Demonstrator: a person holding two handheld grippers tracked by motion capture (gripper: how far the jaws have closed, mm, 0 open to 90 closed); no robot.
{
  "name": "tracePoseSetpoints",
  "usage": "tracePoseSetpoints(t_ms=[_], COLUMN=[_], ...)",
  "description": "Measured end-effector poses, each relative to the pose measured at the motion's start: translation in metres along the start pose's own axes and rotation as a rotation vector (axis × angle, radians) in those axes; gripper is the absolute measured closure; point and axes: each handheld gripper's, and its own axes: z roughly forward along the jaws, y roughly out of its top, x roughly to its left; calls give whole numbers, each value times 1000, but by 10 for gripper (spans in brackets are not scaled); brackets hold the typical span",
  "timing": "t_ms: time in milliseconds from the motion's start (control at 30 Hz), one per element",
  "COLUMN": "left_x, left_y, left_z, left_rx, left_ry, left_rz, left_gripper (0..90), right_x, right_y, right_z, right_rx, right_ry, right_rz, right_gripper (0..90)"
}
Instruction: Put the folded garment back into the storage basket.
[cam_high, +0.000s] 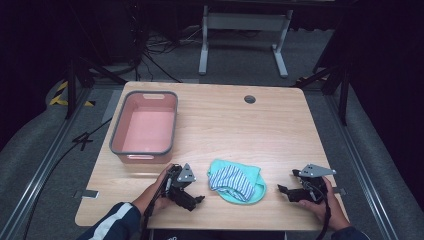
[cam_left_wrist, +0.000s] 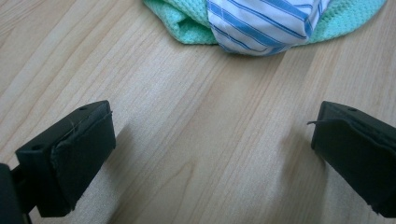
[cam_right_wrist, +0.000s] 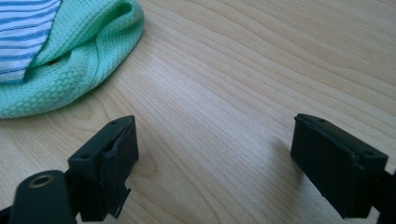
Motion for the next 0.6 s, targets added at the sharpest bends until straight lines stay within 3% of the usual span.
tracePoseSetpoints(t_ms=[600], left_x=[4], left_y=[-2], left_z=[-2], left_rx=[1], left_ry=[-14], left_rz=[27], left_gripper=[0], right_x=[1], right_y=[-1], right_z=[-2], right_rx=[3], right_ry=[-17], right_rz=[18], right_gripper=[155])
